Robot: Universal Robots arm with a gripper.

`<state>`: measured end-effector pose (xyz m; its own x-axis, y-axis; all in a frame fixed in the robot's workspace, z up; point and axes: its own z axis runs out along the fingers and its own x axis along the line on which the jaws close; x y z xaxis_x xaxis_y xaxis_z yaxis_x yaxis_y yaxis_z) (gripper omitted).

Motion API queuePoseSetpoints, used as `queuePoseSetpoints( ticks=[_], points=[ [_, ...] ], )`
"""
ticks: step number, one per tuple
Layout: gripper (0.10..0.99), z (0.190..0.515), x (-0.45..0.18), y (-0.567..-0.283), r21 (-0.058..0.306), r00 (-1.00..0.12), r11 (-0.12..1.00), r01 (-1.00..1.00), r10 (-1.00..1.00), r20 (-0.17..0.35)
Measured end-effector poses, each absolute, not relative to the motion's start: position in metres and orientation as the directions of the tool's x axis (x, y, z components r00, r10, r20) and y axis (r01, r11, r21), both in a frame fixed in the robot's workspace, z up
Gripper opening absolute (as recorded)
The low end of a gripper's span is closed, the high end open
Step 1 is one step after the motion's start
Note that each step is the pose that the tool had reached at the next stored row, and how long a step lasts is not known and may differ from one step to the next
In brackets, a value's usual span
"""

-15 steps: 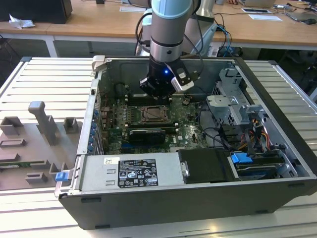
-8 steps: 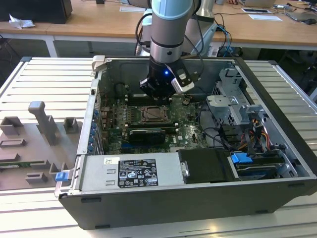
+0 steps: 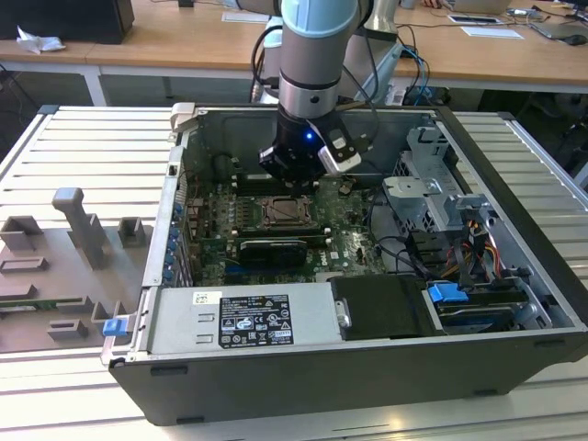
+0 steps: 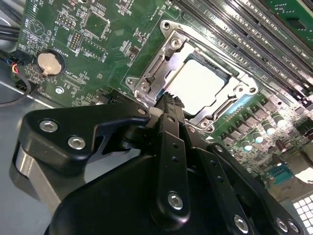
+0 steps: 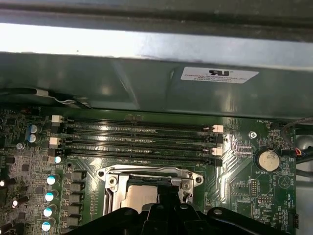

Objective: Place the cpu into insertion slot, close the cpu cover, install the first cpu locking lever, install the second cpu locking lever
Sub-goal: 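Install the second cpu locking lever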

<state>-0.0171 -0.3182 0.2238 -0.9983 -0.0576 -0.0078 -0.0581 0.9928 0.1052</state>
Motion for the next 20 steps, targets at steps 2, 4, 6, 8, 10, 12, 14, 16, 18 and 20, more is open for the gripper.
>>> queuePoseSetpoints(
  ticks=[2, 4, 6, 8, 10, 12, 14, 16, 18, 20],
  points=[
    [0.106, 0.224, -0.017, -0.320, 0.105, -0.998, 0.993, -0.058, -0.058, -0.008],
    [0.106, 0.224, -0.017, -0.321, 0.105, -0.998, 0.993, -0.058, -0.058, -0.008],
    [0.106, 0.229, -0.017, -0.321, 0.105, -0.998, 0.993, -0.058, -0.057, -0.008],
    [0.106, 0.232, -0.017, -0.321, 0.105, -0.998, 0.993, -0.058, -0.058, -0.008],
    [0.106, 0.232, -0.017, -0.324, 0.106, -0.998, 0.993, -0.058, -0.058, -0.008],
    [0.106, 0.232, -0.017, -0.326, 0.105, -0.998, 0.993, -0.058, -0.058, -0.008],
    [0.106, 0.232, -0.017, -0.329, 0.105, -0.998, 0.993, -0.058, -0.058, -0.008],
    [0.106, 0.232, -0.017, -0.332, 0.105, -0.998, 0.993, -0.058, -0.058, -0.008],
    [0.106, 0.232, -0.017, -0.335, 0.105, -0.998, 0.993, -0.058, -0.058, -0.008],
    [0.106, 0.232, -0.017, -0.338, 0.105, -0.998, 0.993, -0.058, -0.058, -0.008]
  ],
)
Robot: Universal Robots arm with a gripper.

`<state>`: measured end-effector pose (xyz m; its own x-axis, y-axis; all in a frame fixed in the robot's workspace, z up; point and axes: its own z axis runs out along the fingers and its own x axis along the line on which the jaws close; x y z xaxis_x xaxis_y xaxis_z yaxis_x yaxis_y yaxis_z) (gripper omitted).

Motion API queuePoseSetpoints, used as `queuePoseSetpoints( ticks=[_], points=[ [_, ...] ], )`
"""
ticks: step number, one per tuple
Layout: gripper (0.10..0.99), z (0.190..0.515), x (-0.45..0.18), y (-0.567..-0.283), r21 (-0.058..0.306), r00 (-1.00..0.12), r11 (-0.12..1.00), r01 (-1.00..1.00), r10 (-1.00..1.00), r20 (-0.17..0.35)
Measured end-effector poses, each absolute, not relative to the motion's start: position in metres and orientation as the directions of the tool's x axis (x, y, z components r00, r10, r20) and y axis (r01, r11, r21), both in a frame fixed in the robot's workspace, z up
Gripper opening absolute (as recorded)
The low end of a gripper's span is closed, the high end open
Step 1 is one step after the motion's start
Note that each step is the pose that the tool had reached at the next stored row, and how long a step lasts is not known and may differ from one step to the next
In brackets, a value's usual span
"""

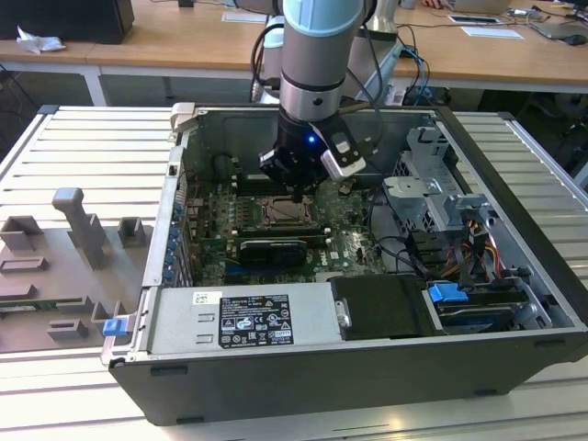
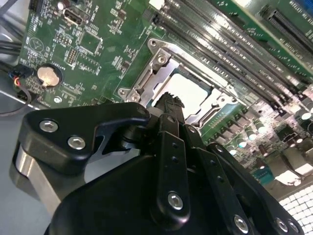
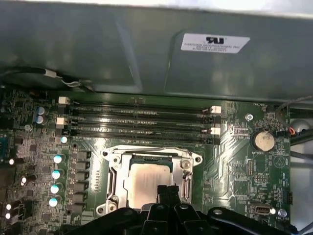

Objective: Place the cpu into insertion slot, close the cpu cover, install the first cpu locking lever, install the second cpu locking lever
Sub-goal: 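Install the second cpu locking lever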

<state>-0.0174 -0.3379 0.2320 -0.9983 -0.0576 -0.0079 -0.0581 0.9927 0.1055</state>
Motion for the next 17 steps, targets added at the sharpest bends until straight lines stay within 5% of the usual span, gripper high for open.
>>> queuePoseSetpoints(
  ticks=[17],
  points=[
    [0.106, 0.241, -0.017, -0.355, 0.105, -0.998, 0.993, -0.058, -0.058, -0.008]
  ],
)
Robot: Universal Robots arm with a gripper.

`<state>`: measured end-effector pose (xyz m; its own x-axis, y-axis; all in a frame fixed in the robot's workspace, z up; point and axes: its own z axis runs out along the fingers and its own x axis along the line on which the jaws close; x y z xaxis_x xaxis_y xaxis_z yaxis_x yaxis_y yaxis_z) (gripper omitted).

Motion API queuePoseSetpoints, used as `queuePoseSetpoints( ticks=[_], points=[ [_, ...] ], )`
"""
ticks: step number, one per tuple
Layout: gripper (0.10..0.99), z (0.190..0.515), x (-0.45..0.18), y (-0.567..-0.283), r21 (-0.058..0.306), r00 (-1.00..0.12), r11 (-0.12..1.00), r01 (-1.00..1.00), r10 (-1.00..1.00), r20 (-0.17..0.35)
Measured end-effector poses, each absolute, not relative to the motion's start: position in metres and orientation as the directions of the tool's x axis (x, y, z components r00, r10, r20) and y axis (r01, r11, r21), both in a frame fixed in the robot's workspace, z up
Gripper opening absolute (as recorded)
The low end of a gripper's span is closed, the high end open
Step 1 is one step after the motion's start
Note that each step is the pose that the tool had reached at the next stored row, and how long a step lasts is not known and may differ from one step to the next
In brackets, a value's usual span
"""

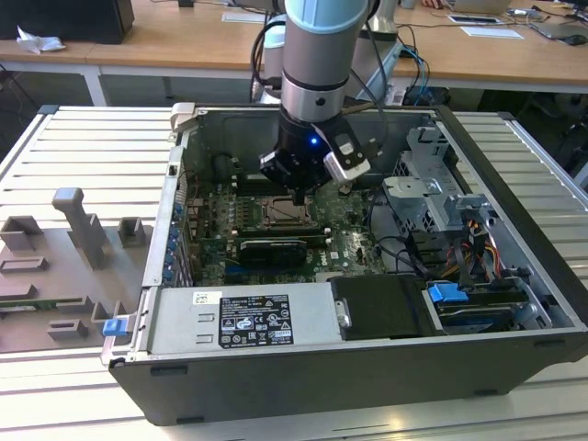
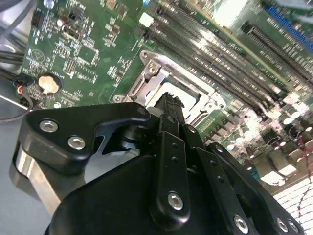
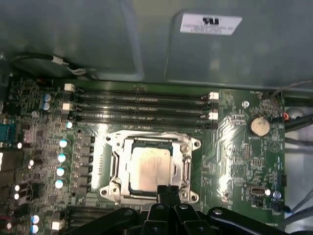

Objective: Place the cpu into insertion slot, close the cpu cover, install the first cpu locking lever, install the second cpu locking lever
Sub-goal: 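Install the second cpu locking lever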

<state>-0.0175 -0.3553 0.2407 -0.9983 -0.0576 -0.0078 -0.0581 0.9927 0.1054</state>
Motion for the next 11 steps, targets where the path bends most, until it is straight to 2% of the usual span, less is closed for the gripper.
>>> queuePoseSetpoints(
  ticks=[11],
  points=[
    [0.106, 0.240, -0.018, -0.375, 0.106, -0.998, 0.993, -0.058, -0.057, -0.008]
  ],
)
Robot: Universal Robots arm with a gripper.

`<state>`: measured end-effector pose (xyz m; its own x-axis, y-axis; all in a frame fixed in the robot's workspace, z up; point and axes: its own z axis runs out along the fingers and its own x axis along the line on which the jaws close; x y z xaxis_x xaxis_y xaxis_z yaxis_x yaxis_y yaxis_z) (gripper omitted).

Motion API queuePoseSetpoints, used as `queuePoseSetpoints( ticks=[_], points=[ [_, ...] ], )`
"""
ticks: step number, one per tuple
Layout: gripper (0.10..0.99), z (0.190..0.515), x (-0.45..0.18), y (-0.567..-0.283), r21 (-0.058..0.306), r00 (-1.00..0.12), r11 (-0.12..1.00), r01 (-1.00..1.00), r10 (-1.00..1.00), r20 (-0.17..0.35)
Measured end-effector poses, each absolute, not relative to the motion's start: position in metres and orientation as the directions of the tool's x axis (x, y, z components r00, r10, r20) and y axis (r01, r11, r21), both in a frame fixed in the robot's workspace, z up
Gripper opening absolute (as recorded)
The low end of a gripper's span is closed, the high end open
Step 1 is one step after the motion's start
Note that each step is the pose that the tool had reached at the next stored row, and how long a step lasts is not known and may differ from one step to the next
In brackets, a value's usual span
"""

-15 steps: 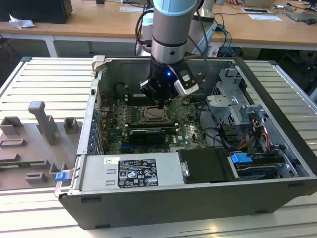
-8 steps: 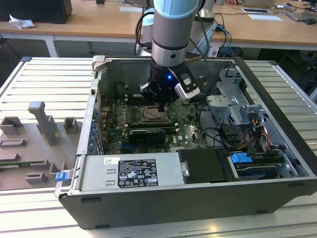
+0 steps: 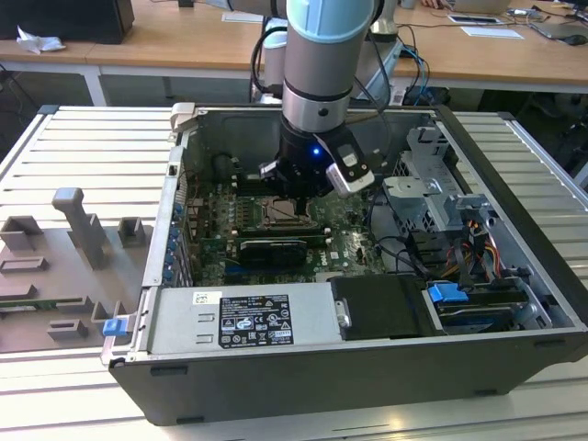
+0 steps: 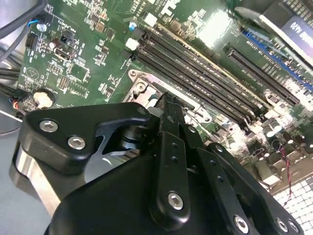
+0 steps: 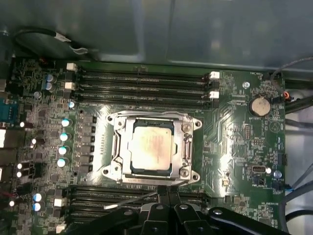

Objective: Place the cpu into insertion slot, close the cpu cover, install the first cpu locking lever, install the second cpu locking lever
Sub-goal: 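Install the second cpu locking lever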

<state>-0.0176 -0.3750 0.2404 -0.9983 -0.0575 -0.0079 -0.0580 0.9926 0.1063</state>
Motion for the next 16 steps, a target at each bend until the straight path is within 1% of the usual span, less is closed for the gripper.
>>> queuePoseSetpoints(
  ticks=[4, 7, 8, 16],
  points=[
    [0.106, 0.240, -0.018, -0.378, 0.116, -0.998, 0.992, -0.058, -0.057, -0.008],
    [0.106, 0.239, -0.022, -0.380, 0.146, -0.998, 0.987, -0.060, -0.059, -0.010],
    [0.106, 0.238, -0.026, -0.380, 0.165, -0.998, 0.984, -0.061, -0.060, -0.011],
    [0.106, 0.234, -0.039, -0.385, 0.165, -0.998, 0.984, -0.061, -0.060, -0.011]
  ],
)
